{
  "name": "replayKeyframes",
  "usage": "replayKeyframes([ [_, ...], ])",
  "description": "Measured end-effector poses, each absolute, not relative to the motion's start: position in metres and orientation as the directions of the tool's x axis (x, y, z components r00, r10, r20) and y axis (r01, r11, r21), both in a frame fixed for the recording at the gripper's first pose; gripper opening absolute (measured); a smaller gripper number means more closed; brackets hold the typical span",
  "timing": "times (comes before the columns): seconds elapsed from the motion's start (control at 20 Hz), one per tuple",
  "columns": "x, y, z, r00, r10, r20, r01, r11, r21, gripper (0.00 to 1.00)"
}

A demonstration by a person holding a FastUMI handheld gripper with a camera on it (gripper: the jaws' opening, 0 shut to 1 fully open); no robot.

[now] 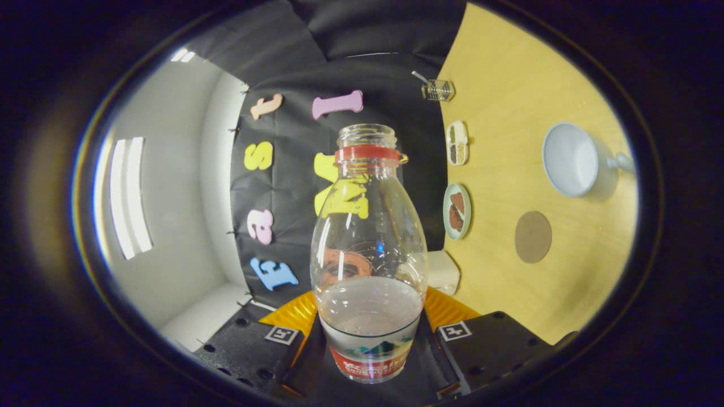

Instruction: Take the bottle from table, then pour the juice into the cup, finally place the bottle on the coaster

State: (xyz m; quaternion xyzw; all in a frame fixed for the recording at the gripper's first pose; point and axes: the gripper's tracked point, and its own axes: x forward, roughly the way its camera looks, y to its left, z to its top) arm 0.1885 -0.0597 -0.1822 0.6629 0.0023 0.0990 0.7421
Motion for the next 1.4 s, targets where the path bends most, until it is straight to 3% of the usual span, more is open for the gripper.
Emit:
replayKeyframes([
  [0.45, 0.188, -0.024, -0.219, 0.974, 0.225, -0.012, -0.142, 0.651, 0.745, 0.76],
  [0.7, 0.194, -0.001, -0.241, 0.971, 0.206, -0.118, -0.136, 0.889, 0.437, 0.76],
  [1.15, 0.218, 0.005, -0.244, 0.991, 0.106, -0.087, -0.093, 0.986, 0.138, 0.76],
  [1.4, 0.253, -0.033, -0.254, 0.998, -0.033, -0.059, 0.031, 0.999, -0.038, 0.78],
])
